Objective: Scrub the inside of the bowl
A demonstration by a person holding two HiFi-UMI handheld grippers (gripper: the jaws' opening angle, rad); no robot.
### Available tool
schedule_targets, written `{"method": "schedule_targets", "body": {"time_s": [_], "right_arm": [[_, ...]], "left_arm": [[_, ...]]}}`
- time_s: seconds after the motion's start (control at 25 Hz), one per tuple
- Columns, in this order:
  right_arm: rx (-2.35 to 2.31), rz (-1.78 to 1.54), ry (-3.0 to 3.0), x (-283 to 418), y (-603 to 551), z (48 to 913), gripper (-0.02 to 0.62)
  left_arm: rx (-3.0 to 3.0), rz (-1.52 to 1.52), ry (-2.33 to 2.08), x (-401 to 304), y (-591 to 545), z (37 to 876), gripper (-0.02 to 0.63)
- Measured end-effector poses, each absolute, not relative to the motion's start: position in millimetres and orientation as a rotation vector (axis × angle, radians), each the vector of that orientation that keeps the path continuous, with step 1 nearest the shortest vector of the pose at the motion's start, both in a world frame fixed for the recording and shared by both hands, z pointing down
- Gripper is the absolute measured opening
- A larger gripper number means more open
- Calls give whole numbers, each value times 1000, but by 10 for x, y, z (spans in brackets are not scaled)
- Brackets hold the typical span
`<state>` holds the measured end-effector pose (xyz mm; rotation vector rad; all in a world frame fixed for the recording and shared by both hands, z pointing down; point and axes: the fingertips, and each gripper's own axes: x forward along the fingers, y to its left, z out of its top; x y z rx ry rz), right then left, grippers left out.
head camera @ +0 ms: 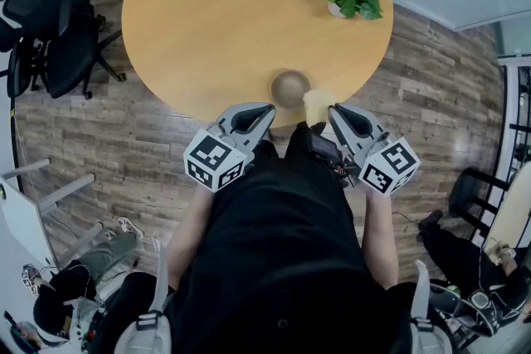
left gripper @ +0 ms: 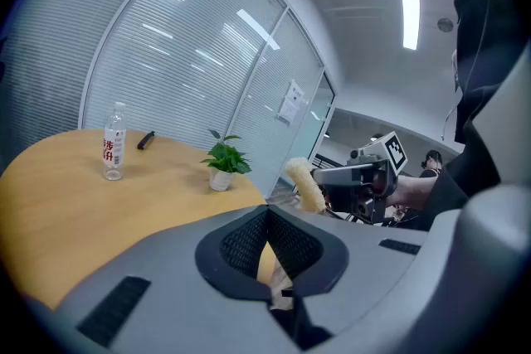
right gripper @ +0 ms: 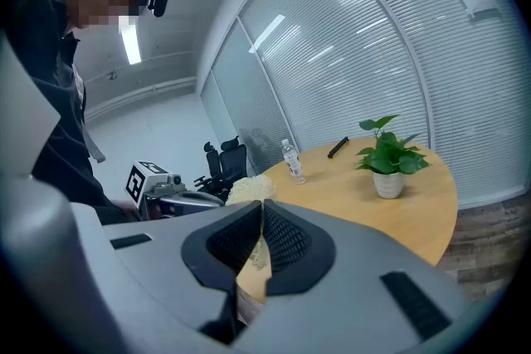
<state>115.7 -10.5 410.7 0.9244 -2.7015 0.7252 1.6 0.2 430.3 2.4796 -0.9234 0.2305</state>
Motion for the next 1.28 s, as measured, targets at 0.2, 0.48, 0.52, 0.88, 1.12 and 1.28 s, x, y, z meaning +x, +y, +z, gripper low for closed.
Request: {"method": "schedule_targets", "body": {"time_s": [0.2,0.48,0.52,0.88,1.12,1.28], "right_arm": [[926,757,-2711,1177,-85,4102,25],[927,792,-2738,1174,-83,4085,25],[927,791,-2738,1172,-84,4087,25],[938,797,-2701,1125,-121,4168,26],[963,809,-2667,1155,-179,4245,26],[997,820,-2652,1223,-257,4254,26]], "left_arm": [[2483,232,-926,60,26,4288,12],[2475,241,-919,93,36,4321,12],[2472,242,-919,94,38,4327,12],[2400,272,-910,61,-13,4502,12],[2294,327,-915,3,-103,4752,12],[2253,360,-908,13,-158,4866,12]]}}
